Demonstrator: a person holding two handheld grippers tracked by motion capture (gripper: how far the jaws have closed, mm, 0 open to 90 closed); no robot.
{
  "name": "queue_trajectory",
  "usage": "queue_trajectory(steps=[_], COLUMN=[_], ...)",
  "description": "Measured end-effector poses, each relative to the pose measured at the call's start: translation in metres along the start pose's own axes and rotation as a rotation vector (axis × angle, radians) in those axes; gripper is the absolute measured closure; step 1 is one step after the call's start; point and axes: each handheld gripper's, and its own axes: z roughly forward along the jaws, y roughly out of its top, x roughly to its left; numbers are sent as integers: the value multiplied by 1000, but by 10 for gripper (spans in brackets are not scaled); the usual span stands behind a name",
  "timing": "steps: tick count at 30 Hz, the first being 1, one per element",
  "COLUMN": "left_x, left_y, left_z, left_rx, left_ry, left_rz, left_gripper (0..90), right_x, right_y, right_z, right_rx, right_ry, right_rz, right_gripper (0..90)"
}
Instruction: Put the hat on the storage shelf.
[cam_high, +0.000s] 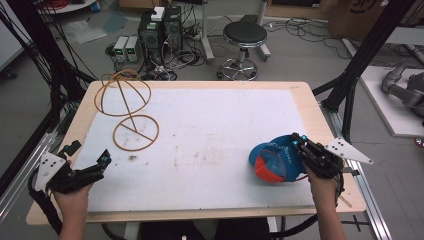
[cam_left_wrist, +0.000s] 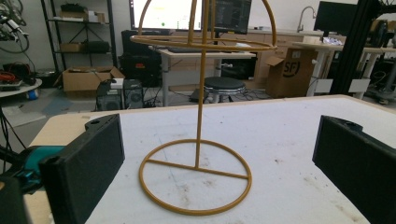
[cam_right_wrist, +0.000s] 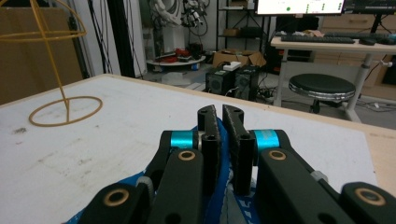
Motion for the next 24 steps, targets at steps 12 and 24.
queue_trajectory(steps=[12,24], left_x=[0,-1], left_y=[0,-1], left_z=[1,3], left_rx=[1,4], left_ry=[-3,-11], left_rz=[0,-3], left_gripper=[25,25], right_x=[12,29], right_y=[34,66], right_z=[10,32], right_rx=[-27,-52], right_ry=[7,35], right_rz=[-38,-48], right_gripper=[874,878])
